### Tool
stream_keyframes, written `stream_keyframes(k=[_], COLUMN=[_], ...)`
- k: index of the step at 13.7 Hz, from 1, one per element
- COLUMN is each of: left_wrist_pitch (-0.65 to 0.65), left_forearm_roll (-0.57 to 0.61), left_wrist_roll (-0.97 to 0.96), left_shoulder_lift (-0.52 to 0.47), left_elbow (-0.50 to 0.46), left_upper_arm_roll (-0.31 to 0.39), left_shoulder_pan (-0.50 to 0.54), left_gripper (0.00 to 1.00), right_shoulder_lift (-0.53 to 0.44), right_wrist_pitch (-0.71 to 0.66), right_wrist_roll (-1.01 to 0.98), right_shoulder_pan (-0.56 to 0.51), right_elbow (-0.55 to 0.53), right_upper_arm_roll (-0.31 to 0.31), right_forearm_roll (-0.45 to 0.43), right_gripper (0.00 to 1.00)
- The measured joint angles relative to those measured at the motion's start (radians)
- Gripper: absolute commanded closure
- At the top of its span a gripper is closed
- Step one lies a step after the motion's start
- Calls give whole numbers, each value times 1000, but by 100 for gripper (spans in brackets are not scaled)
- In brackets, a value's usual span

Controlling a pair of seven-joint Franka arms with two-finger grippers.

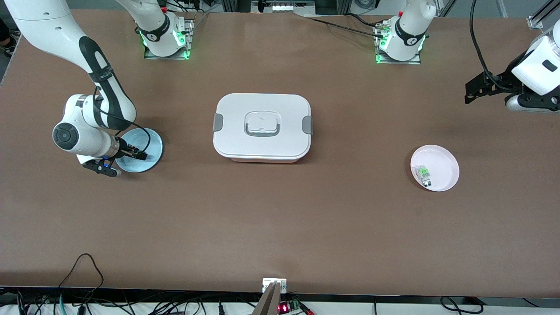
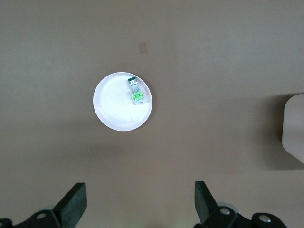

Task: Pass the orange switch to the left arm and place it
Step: 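Close the right gripper on the orange switch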

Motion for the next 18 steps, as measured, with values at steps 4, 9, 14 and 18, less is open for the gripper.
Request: stream_keyframes(k=[4,9,14,18], left_wrist_pitch=[0,0,0,0], left_forearm_roll=[0,0,0,0], left_wrist_roll=[0,0,0,0], left_shoulder_lift=[0,0,0,0], left_elbow=[0,0,0,0], left_upper_arm_roll=[0,0,0,0], left_shoulder_pan=[0,0,0,0], left_gripper=[0,0,0,0], right_shoulder_lift=[3,3,0,-4], right_wrist_pitch=[-1,-4,-4,-6], right_wrist_roll=[0,1,1,-17], right_shoulder_pan=[1,4,6,6], right_elbow=[-4,-4,-4,-4], right_upper_arm_roll=[1,11,17,18], right_forearm_roll=[0,0,0,0], right_gripper=[1,15,29,44])
